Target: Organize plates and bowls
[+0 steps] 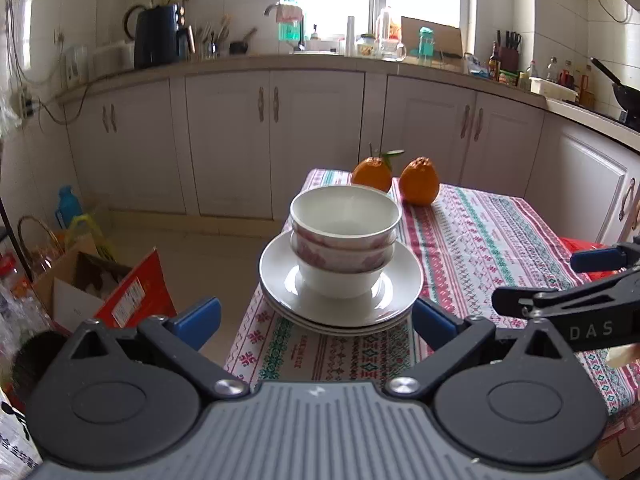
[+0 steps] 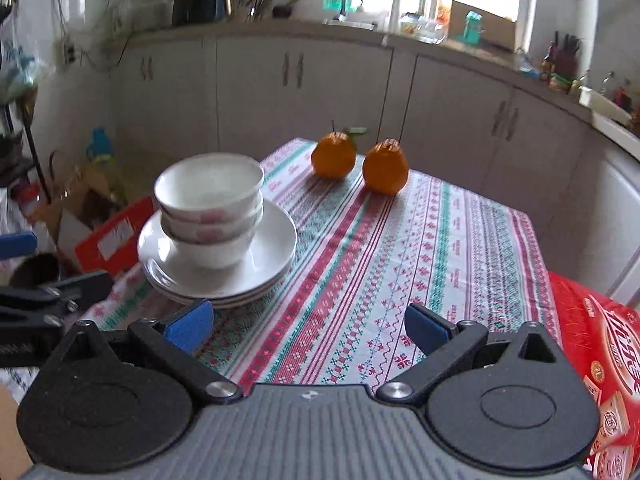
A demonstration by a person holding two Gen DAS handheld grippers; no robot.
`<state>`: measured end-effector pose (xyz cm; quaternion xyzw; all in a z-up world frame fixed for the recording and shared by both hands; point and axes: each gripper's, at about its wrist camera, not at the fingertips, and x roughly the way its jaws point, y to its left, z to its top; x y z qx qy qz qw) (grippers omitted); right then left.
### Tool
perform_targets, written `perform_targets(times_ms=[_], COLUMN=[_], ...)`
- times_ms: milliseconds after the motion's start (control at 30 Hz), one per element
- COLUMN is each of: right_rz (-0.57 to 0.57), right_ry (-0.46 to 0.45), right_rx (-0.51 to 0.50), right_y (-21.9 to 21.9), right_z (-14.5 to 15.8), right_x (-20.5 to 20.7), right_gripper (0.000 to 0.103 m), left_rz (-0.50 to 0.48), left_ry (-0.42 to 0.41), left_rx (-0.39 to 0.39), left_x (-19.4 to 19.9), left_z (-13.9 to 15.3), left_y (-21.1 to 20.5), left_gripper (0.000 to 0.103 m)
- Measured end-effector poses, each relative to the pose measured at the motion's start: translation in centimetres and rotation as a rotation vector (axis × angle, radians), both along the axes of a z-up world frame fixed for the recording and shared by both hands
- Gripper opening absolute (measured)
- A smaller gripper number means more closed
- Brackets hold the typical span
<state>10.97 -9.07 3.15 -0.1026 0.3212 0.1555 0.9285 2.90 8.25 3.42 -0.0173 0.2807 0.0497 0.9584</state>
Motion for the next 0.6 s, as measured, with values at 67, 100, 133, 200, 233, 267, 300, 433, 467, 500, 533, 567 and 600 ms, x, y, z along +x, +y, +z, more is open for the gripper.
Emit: perform_targets(times_ms=[67,100,133,200,233,267,300,433,467,500,533,567,600], right_rz=[-0.019,-0.026,-0.034,-0.043,-0.051,-0.058,-0.064,-0.086,-0.088,-0.09,-0.092,-0.095,-0.098], right_ry=[-0.033,-0.047,-0.059,-0.07,-0.077,-0.085,-0.092,-0.111,-0.11,-0.109,-0.11,-0.111,-0.112], right_rx=[0.0,0.0,0.004,0.013,0.016,0.013,0.009,0.005,0.004,0.002,0.001,0.001,-0.001], right_y=[-0.1,-0.1,-0.2,-0.4,-0.5,-0.5,-0.4,-0.6,-0.6,-0.6,-0.7,-0.7,-0.7], right_z=[0.4,0.6,0.7,0.9,0.9,0.8,0.8,0.7,0.7,0.6,0.6,0.6,0.6], right_x=[-0.8,-1.1,-1.3,-1.7,-1.8,-1.9,-2.1,-2.4,-2.3,-2.3,-2.2,-2.3,-2.2], right_gripper=[0.103,0.103,0.103,0.103,0.103,0.103,0.103,0.103,0.103,0.103,0.103,0.103,0.103], left_rz=[0.012,0.017,0.022,0.032,0.035,0.04,0.045,0.047,0.046,0.047,0.045,0.044,0.044], left_ry=[-0.016,-0.019,-0.025,-0.031,-0.034,-0.034,-0.033,-0.03,-0.029,-0.028,-0.027,-0.026,-0.024], left_rx=[0.011,0.011,0.01,0.008,0.014,0.021,0.026,0.019,0.018,0.018,0.017,0.017,0.016], left_x=[-0.5,-0.6,-0.8,-0.9,-1.0,-1.1,-1.1,-1.1,-1.1,-1.1,-1.1,-1.0,-1.0], left_z=[0.4,0.5,0.7,0.9,0.9,0.9,0.9,0.9,0.8,0.8,0.8,0.8,0.8], left_y=[-0.4,-0.4,-0.5,-0.6,-0.8,-1.0,-1.1,-1.4,-1.4,-1.5,-1.5,-1.5,-1.6], left_gripper=[0.101,0.101,0.101,0.101,0.101,0.101,0.101,0.101,0.101,0.101,0.101,0.101,0.101])
